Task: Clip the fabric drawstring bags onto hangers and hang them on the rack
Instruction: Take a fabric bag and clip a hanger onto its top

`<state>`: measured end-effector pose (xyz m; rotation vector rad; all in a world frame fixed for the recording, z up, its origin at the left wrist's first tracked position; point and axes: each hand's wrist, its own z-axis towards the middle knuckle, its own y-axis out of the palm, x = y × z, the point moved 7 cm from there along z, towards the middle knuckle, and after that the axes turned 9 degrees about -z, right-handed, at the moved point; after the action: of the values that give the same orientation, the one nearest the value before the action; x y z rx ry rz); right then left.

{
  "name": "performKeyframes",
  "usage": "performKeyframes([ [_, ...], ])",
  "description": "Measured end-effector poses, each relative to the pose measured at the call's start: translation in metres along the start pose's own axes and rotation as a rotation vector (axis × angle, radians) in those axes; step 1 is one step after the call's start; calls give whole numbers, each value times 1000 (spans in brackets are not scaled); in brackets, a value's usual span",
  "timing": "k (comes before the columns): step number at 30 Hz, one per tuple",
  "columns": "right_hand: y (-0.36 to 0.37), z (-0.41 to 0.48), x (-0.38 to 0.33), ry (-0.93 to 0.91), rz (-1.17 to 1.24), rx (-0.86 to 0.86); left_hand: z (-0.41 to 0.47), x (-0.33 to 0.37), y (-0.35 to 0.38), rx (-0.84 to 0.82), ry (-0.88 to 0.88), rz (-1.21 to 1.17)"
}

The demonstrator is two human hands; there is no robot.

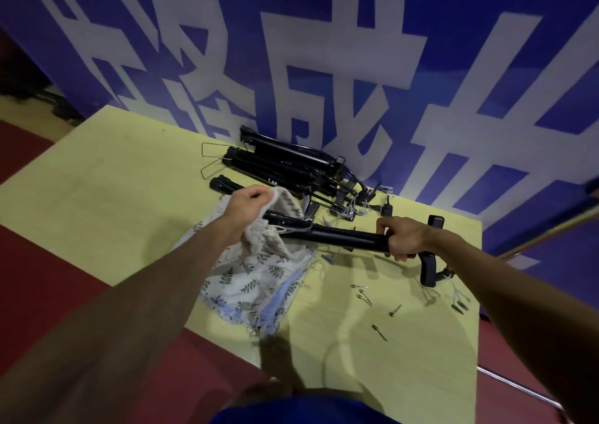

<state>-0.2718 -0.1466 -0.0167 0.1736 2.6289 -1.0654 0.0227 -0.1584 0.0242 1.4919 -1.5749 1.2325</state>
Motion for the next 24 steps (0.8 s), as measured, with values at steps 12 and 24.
performKeyframes([
  [12, 18, 28, -75, -123, 67, -176, -15, -12, 43, -201, 77, 281],
  [24, 28, 76, -157, -334, -281, 11, -18, -32, 38, -48, -16, -32],
])
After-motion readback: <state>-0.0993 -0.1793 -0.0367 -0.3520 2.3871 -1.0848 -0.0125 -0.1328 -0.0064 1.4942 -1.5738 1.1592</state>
